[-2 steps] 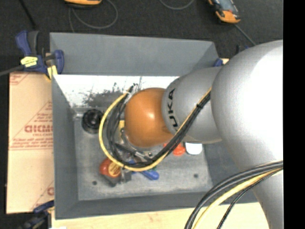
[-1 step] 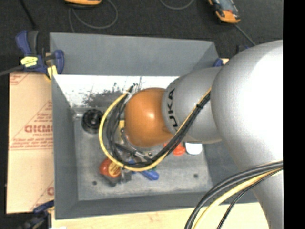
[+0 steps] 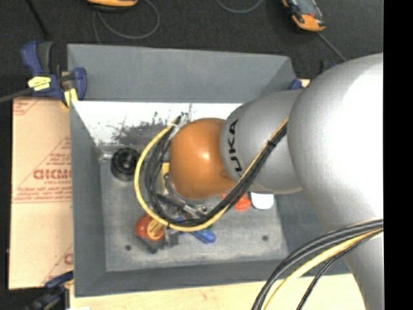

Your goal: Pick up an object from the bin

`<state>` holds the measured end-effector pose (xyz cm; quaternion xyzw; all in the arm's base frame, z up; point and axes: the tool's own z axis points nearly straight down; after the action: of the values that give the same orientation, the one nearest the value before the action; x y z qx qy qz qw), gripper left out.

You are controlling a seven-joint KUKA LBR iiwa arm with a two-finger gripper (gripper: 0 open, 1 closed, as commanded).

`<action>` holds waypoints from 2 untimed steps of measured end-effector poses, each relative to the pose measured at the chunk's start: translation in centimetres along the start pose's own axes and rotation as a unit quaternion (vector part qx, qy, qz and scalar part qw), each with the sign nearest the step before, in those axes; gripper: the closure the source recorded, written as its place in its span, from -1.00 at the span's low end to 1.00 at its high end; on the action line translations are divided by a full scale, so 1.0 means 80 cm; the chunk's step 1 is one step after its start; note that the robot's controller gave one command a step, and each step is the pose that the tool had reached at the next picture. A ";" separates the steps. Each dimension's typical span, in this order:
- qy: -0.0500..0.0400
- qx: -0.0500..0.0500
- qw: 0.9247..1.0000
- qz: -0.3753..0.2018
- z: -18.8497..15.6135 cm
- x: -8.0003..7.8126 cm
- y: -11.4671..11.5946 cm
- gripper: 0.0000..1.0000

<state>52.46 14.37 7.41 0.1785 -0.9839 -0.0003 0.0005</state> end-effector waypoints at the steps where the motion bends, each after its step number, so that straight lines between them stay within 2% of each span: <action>1: 0.002 0.000 1.000 0.001 -0.017 0.001 -0.001 1.00; 2: -0.001 0.001 1.000 0.001 -0.029 0.000 -0.001 1.00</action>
Offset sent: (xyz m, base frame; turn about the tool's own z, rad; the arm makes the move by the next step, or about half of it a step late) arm 0.0000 0.0000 0.0446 0.0000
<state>52.53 14.29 9.73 0.1771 -0.9842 0.0004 -0.0001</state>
